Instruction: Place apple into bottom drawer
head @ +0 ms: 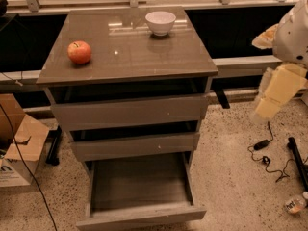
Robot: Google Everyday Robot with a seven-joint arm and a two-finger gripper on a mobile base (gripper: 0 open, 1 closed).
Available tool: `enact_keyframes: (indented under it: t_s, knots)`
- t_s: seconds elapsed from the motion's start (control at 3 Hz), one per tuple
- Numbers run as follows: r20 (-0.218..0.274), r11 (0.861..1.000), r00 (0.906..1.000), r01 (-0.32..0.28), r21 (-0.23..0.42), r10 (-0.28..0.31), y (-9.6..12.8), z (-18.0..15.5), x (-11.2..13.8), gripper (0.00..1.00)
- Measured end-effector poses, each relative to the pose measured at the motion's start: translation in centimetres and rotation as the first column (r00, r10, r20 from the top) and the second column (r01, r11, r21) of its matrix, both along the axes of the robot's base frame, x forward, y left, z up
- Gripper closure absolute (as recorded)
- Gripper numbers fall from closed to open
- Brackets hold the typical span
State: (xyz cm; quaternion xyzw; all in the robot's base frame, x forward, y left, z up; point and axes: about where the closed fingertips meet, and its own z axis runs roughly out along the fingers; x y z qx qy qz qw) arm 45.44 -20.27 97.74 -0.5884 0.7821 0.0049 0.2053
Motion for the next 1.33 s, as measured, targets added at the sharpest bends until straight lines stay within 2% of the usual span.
enact_keyframes:
  t_s: [0.33, 0.67, 1.0, 1.33]
  knots:
    - [0.054, 0.981, 0.995, -0.092, 0.169, 0.084, 4.9, 0.3, 2.9, 0.0]
    - [0.106, 0.93, 0.9772, -0.208, 0.302, 0.184, 11.2, 0.8, 5.4, 0.0]
    - [0.142, 0.876, 0.9519, -0.305, 0.373, 0.271, 16.9, 1.2, 7.4, 0.0]
    - [0.169, 0.841, 0.929, -0.37, 0.396, 0.329, 21.8, 0.5, 9.6, 0.0]
